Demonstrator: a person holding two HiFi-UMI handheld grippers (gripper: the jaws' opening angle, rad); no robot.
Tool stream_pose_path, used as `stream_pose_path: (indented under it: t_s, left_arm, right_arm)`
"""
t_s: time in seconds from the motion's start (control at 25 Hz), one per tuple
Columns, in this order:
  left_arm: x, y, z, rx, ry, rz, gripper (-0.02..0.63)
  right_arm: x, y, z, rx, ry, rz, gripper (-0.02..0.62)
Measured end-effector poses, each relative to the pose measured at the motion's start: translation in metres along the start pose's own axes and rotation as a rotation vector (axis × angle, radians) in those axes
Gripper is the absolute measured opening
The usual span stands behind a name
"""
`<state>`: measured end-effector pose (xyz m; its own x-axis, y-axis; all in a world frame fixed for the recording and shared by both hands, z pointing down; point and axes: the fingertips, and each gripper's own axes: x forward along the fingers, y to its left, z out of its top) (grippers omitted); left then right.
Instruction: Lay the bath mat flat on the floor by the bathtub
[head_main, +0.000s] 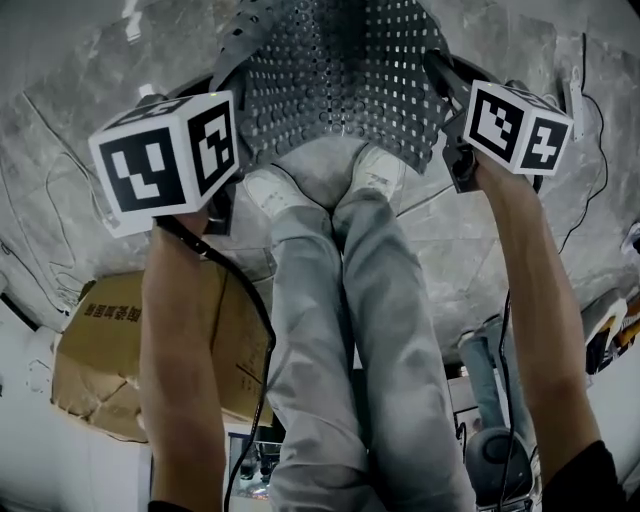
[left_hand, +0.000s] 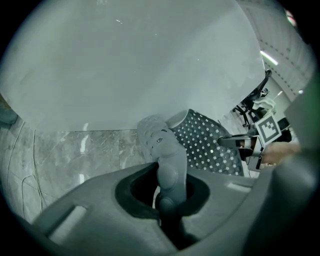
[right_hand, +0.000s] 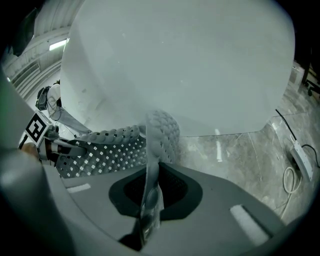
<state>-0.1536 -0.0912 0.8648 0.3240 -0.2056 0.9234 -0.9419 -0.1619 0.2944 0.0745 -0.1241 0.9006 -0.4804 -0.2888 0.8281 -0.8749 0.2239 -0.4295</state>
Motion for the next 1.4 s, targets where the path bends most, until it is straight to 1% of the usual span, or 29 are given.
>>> stream_pose_path:
  t_s: [0.2, 0.4, 0.6, 0.76, 1.08, 1.32, 1.4]
  left_arm:
    - [0.008, 0.012, -0.008, 0.004, 0.009, 0.020, 0.020]
    - [0.011, 0.019, -0.019, 0.036, 0.020, 0.045, 0.021]
    - [0.022, 0.026, -0.026, 0.043, 0.028, 0.056, 0.021]
    - [0.030, 0.035, -0.034, 0.100, 0.045, 0.087, 0.021]
    - [0.051, 0.060, -0.053, 0.088, 0.055, 0.122, 0.023]
    - [0.071, 0.077, -0.065, 0.145, 0.099, 0.168, 0.025]
    - [0.076, 0.082, -0.070, 0.150, 0.104, 0.183, 0.026]
  right_arm:
    - [0.007, -0.007, -0.005, -0.027, 0.016, -0.020, 0.020]
    - [0.007, -0.016, -0.009, -0.057, 0.032, -0.049, 0.020]
    - [0.014, -0.030, -0.015, -0.071, 0.045, -0.079, 0.020]
    - [0.019, -0.045, -0.020, -0.045, 0.041, -0.106, 0.020]
    - [0.035, -0.067, -0.034, -0.043, 0.045, -0.153, 0.020]
    - [0.048, -0.084, -0.042, -0.062, 0.057, -0.203, 0.021]
    - [0.051, -0.093, -0.046, -0.064, 0.058, -0.230, 0.021]
